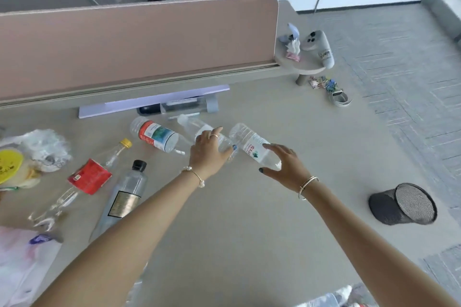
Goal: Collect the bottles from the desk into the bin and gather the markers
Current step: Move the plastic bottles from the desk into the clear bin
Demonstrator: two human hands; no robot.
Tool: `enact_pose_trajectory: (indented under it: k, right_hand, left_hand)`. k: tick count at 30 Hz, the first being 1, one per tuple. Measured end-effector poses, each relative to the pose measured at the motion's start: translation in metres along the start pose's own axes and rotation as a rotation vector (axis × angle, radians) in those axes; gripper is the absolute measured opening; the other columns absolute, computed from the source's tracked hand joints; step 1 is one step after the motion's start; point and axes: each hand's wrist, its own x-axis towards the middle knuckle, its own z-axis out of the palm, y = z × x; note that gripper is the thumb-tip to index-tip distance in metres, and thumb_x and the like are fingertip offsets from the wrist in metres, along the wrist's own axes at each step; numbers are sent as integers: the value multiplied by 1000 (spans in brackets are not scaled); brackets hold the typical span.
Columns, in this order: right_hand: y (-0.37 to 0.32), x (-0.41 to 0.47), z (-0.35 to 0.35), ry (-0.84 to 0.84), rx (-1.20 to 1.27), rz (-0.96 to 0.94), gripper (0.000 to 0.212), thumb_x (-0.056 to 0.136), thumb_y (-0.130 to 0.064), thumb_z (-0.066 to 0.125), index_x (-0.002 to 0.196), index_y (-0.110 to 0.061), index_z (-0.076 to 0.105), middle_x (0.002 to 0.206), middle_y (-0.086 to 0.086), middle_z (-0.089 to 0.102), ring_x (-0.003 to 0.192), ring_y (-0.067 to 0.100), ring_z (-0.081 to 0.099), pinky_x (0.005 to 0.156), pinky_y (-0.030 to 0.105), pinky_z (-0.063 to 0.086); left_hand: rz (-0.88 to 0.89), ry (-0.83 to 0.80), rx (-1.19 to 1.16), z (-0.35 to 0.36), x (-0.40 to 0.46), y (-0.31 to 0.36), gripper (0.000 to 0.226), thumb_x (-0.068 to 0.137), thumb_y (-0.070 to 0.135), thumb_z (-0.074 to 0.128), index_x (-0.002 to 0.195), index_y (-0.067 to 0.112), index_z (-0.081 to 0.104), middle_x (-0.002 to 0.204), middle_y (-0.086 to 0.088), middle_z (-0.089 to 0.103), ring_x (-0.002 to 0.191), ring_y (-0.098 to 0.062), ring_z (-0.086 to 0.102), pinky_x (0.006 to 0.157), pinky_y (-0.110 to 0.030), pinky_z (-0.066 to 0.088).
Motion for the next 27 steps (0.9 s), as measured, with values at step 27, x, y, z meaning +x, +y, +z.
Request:
enact_pose_trajectory:
  k: [27]
  right_hand:
    - [55,36,18,-83,141,30,82,68,-29,72,136,-36,27,133,5,41,116,27,48,102,40,37]
  left_hand:
    - [-283,170,37,60,30,5,37,76,23,69,108,12,53,146,-10,17,134,-40,14,96,-44,38]
